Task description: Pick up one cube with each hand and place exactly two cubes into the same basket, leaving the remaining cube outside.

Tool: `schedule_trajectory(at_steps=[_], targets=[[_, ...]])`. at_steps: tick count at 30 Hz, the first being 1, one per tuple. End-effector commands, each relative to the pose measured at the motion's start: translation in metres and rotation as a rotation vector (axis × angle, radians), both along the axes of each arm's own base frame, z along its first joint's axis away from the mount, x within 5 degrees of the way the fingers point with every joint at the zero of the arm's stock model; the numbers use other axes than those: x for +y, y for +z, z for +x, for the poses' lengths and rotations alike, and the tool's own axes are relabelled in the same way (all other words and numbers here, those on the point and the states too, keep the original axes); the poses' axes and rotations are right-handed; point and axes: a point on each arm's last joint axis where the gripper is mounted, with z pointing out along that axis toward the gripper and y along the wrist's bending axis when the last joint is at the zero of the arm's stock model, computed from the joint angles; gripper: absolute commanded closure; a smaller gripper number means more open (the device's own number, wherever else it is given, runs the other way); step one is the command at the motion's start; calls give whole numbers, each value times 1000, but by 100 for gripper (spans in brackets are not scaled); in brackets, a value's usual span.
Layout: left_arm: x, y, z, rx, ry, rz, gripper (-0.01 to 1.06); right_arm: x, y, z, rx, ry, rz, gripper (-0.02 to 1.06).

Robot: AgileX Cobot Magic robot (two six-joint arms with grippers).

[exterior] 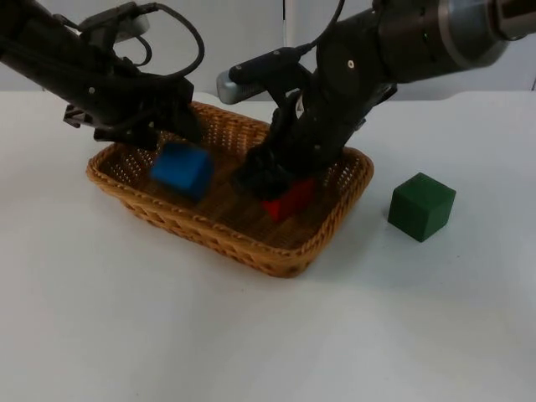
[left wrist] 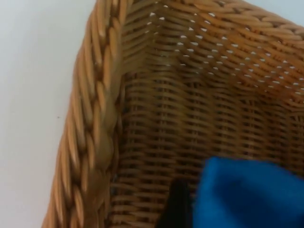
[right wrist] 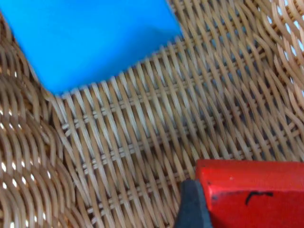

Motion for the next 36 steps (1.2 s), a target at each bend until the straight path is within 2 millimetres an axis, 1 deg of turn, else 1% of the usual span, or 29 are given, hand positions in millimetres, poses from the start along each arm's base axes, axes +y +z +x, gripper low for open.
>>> schedule_trajectory(at_steps=[1, 3, 4, 5, 7, 9, 10, 14, 15, 16, 17, 18, 19, 20, 24, 25, 29, 30, 31, 32, 34, 36], targets=[[-4, 6, 0, -3, 2, -23, 34, 0, 14, 1, -26, 1, 16, 50], [-3, 11, 0, -10, 3, -33, 33, -1, 24, 1, -34, -1, 23, 49], [-3, 11, 0, -10, 3, -33, 33, -1, 24, 1, -34, -1, 23, 49], [-3, 16, -1, -17, 1, -37, 33, -1, 28, 1, -35, -2, 24, 49], [-4, 29, -2, -42, -4, -43, 33, -3, 42, -1, -42, -4, 28, 49], [-3, 47, -4, -83, -12, -38, 33, -5, 56, -3, -50, -6, 34, 49], [-3, 47, -4, -83, -12, -38, 33, -5, 56, -3, -50, -6, 34, 49], [-1, 87, -13, -176, -39, -11, 33, -11, 92, -11, -74, -11, 50, 49], [-1, 87, -13, -176, -39, -11, 33, -11, 92, -11, -74, -11, 50, 49], [1, 103, -18, -203, -41, 10, 33, -14, 106, -14, -79, -13, 54, 49], [1, 107, -20, -210, -40, 15, 33, -15, 111, -15, -83, -13, 54, 49], [3, 121, -25, -228, -37, 29, 33, -19, 126, -20, -98, -6, 57, 49], [4, 129, -29, -238, -38, 42, 33, -21, 137, -23, -107, -4, 61, 49], [4, 129, -29, -238, -38, 42, 33, -21, 137, -23, -107, -4, 61, 49], [8, 160, -45, -272, -24, 75, 33, -32, 175, -35, -147, -10, 93, 49], [8, 160, -45, -272, -24, 75, 33, -32, 175, -35, -147, -10, 93, 49], [10, 186, -62, -302, -39, 84, 33, -42, 206, -48, -177, -14, 120, 49], [10, 186, -62, -302, -39, 84, 33, -42, 206, -48, -177, -14, 120, 49], [10, 191, -65, -307, -43, 86, 33, -46, 216, -53, -185, -15, 128, 49], [11, 194, -69, -307, -43, 91, 33, -48, 221, -56, -184, -17, 136, 49], [12, 197, -71, -306, -38, 95, 33, -49, 225, -58, -180, -19, 142, 49], [12, 204, -78, -312, -33, 94, 33, -54, 231, -65, -182, -19, 161, 49]])
